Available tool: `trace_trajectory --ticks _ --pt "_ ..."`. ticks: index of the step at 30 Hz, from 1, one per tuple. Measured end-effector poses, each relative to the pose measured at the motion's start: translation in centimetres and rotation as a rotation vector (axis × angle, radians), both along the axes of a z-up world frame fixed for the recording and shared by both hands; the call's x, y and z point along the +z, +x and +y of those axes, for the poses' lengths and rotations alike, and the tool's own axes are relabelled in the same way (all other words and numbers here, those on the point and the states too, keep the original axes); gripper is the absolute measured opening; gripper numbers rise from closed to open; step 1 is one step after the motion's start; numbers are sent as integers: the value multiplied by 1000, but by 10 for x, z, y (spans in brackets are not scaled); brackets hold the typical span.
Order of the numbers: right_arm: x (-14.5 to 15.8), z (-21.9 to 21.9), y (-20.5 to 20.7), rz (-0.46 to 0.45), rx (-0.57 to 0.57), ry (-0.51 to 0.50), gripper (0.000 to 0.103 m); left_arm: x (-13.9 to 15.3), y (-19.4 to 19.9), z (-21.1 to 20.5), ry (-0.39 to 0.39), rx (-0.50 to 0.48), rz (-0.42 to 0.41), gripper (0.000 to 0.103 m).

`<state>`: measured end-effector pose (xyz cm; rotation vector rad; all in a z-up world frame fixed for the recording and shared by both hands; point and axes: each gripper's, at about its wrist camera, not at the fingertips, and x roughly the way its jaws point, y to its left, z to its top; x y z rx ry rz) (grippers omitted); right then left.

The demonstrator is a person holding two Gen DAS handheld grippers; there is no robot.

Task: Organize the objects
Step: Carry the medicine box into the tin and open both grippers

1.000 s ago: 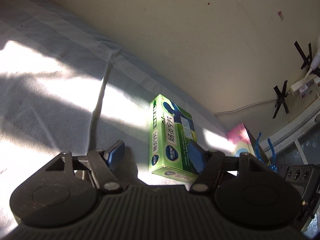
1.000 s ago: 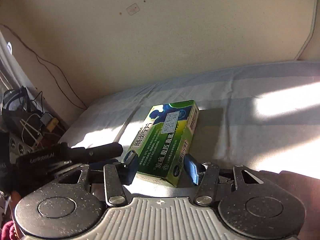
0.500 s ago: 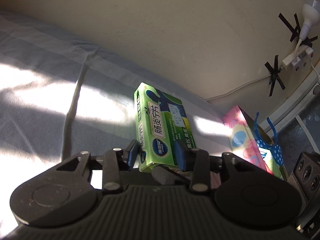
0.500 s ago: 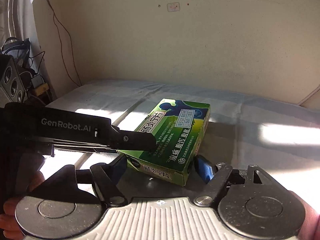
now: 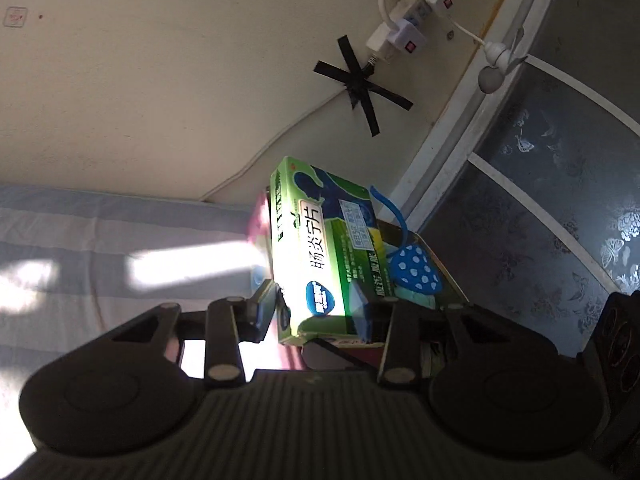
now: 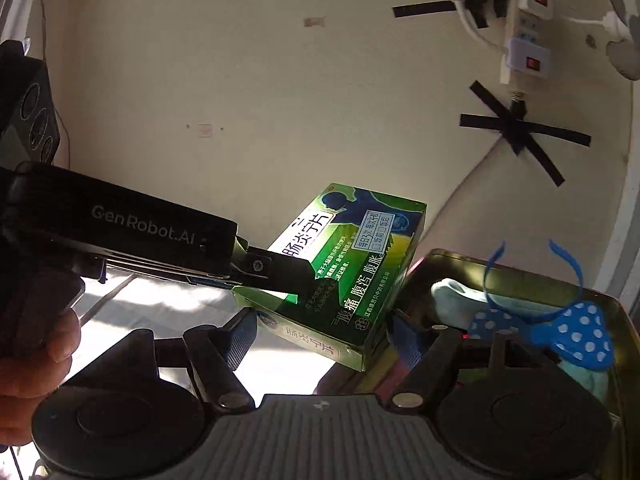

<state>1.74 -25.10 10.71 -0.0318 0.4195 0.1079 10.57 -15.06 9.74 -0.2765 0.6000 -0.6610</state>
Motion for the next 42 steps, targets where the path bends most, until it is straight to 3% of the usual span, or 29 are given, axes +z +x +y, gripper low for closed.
trace_trajectory --ticks 8,13,16,21,28,37,42 --pt "-5 -103 1 51 -137 22 66 -5 28 -105 49 -119 5 42" --pt "-19 -132 18 75 -181 6 66 -17 51 -136 75 -140 31 42" --pt "-25 -143 28 87 -203 26 73 -24 52 -143 151 -113 19 43" --pt "-27 -149 5 54 -216 109 75 -14 36 -130 225 -42 -56 59" --pt "-19 -133 -44 -10 -240 171 75 -2 -10 -103 342 62 -166 59" --pt "-15 -96 -102 -72 -275 218 75 -9 -67 -56 411 152 -189 60" --pt "-16 -70 -132 -109 -300 222 75 -16 -96 -31 424 172 -196 67"
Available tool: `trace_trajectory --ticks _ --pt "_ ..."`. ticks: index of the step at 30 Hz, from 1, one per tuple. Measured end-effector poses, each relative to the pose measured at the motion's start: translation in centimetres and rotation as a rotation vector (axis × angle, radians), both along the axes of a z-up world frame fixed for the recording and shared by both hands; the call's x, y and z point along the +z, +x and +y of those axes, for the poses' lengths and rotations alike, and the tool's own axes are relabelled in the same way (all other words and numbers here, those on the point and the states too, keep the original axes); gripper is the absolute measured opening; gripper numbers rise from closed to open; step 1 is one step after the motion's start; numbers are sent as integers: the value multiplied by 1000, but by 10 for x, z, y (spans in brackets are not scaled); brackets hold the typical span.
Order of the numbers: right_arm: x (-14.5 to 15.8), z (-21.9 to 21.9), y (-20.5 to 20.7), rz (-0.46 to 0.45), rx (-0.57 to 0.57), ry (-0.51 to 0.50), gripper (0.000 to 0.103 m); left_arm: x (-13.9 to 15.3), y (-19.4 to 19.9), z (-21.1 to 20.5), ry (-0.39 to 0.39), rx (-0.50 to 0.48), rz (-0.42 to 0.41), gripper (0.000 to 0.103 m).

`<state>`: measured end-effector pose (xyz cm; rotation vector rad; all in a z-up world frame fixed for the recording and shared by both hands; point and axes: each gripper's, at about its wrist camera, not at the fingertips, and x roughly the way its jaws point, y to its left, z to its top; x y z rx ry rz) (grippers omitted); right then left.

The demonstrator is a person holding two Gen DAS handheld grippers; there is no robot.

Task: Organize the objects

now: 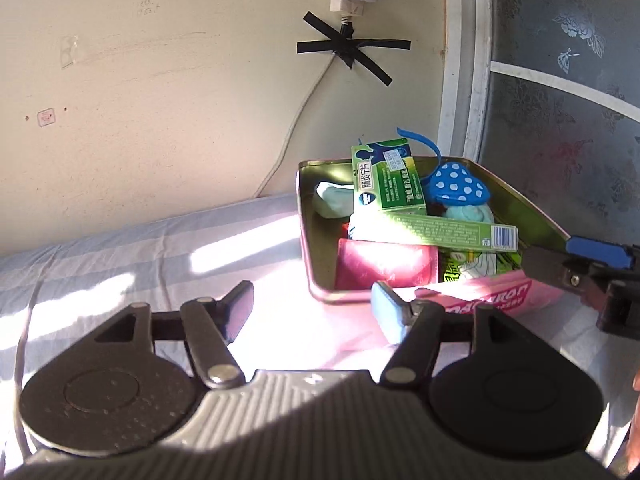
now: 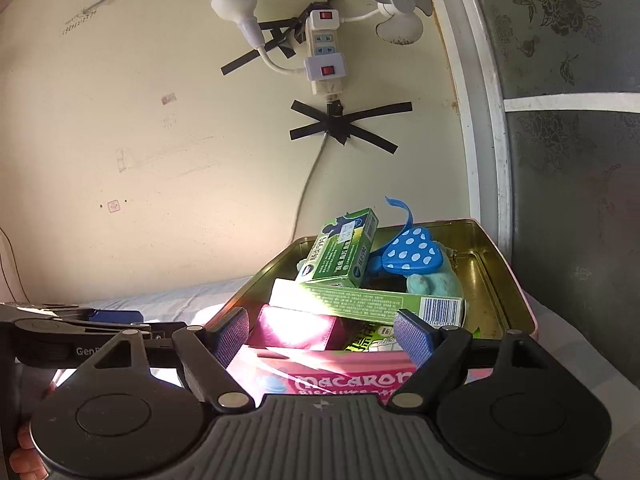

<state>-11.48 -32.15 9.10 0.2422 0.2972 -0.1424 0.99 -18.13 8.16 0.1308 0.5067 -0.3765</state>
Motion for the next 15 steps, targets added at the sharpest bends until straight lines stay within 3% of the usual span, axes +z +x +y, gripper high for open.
trace_trajectory --ticks 5,15 --pt "1 22 -29 -40 -36 9 81 -7 -23 17 10 8 -5 68" --pt "3 41 -60 -72 -64 80 91 -17 -60 43 25 46 -60 90"
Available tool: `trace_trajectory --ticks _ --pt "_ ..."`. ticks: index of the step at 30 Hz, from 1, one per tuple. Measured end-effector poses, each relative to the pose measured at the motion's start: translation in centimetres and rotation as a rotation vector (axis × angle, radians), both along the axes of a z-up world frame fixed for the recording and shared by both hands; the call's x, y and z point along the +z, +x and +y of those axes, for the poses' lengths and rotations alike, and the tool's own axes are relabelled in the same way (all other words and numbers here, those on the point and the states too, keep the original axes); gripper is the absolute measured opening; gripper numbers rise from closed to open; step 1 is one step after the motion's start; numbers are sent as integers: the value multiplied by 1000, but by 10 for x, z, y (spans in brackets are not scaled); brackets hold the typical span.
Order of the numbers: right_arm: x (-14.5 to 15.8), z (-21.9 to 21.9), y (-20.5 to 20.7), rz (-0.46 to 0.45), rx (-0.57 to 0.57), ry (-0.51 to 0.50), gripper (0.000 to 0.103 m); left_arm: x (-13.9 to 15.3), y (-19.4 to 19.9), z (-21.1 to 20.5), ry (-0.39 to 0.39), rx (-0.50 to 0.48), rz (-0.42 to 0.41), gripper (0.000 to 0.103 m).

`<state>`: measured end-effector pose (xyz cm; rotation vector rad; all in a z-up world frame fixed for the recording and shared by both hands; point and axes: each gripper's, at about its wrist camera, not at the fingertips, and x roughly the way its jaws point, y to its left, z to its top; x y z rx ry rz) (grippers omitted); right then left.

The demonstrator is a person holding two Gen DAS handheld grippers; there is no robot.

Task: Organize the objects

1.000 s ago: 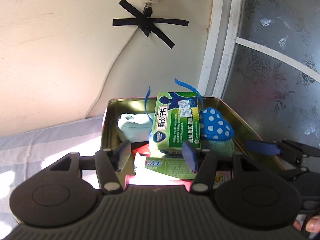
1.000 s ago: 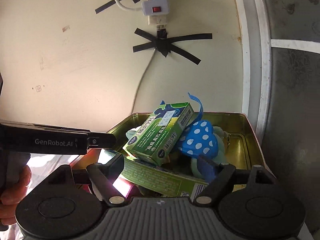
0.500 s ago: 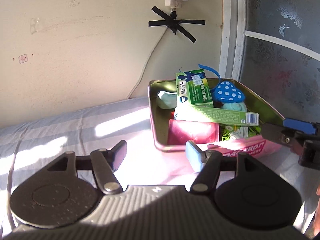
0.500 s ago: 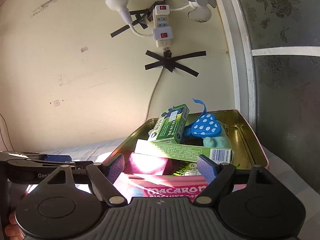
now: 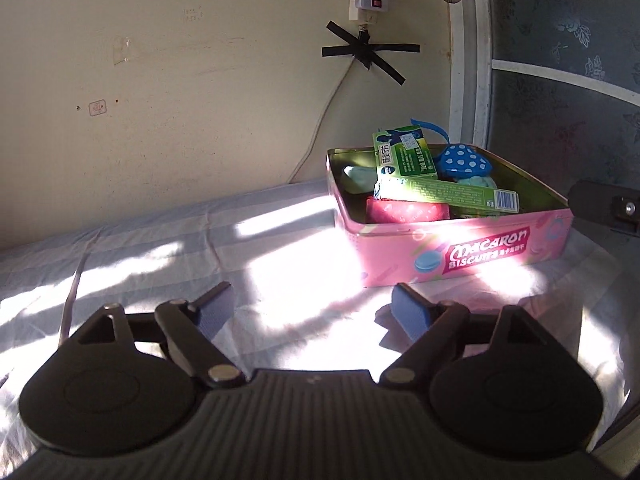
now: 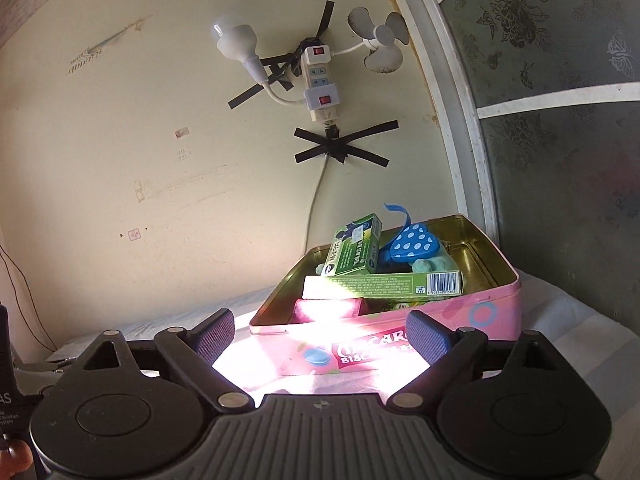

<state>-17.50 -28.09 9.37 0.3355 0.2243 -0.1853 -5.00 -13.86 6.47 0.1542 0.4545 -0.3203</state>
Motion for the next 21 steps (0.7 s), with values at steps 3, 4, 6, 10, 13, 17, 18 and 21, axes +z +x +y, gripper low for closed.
trace_trajectory --ticks 3,4,6,10,13,17,18,21 --pt "0 4 -4 -7 7 13 92 -1 -8 6 5 5 -18 96" --pt "0 6 -5 -9 9 13 93 -1 -11 7 6 5 -22 96" --pt "-1 10 -6 -11 12 11 96 -2 -15 9 12 8 -28 98" --pt "0 13 -3 -17 18 18 98 -2 -18 13 15 17 -32 103" --pt "0 12 -1 -18 19 34 98 -2 -19 14 20 28 -34 103" --pt "-2 11 0 -10 14 45 98 -5 -16 13 20 39 -11 103" --pt "-2 10 0 -8 12 51 98 -6 -16 13 23 38 -5 103" --pt "-3 8 1 3 3 73 98 -9 -15 10 37 46 1 103"
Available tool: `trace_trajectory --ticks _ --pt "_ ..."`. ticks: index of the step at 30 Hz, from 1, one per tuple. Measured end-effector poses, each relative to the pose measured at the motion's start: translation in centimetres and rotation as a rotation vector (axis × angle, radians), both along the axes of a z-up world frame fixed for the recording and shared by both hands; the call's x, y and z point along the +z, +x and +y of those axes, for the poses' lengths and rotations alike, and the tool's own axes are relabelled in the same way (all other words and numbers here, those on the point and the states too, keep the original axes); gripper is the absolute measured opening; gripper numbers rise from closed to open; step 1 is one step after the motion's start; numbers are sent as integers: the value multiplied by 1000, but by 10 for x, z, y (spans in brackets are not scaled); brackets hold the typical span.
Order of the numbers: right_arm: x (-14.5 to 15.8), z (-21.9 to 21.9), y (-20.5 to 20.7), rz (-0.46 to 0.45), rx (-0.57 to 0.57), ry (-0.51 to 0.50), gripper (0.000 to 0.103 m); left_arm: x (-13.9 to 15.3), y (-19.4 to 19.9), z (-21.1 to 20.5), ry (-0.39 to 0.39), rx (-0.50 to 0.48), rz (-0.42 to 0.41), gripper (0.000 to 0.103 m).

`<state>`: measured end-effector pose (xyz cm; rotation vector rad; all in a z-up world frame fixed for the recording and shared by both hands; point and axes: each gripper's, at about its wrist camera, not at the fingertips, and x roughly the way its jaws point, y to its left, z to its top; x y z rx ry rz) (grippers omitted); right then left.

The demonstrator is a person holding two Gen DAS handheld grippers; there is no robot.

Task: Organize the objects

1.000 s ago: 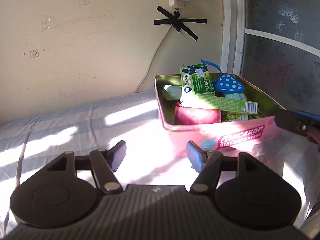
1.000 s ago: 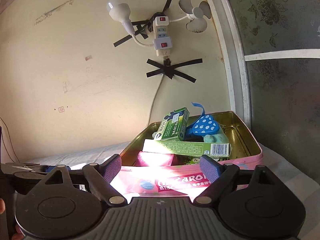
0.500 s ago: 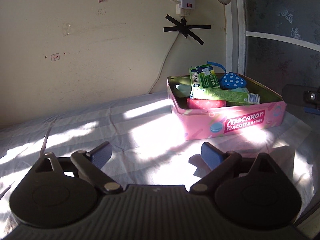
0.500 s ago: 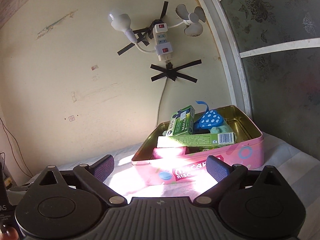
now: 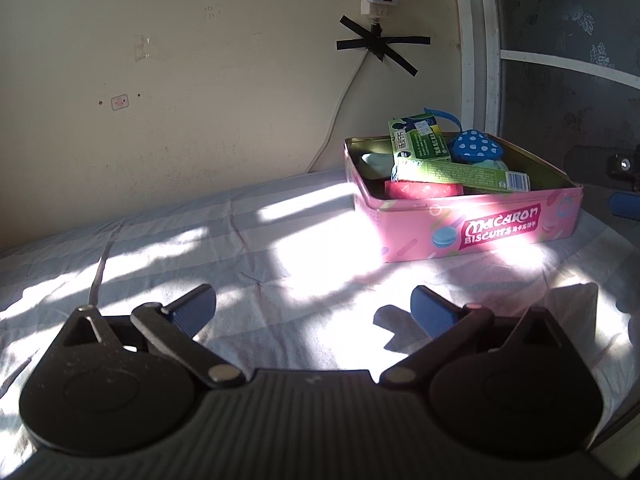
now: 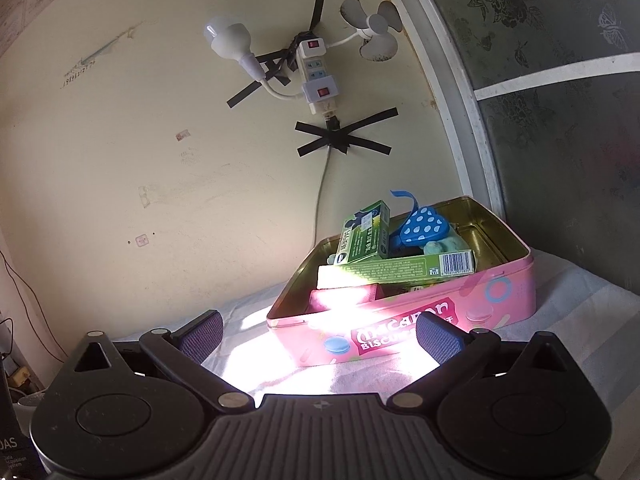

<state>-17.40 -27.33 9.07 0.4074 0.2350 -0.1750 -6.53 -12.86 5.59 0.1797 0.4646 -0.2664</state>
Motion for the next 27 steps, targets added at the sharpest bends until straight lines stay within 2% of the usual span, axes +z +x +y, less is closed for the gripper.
trace_trajectory --ticks 8,27 --pt "-4 -6 1 5 -4 42 98 -3 -1 -1 8 2 17 103" --pt "-7 -5 -2 -1 17 43 98 -14 -2 -10 63 5 66 103"
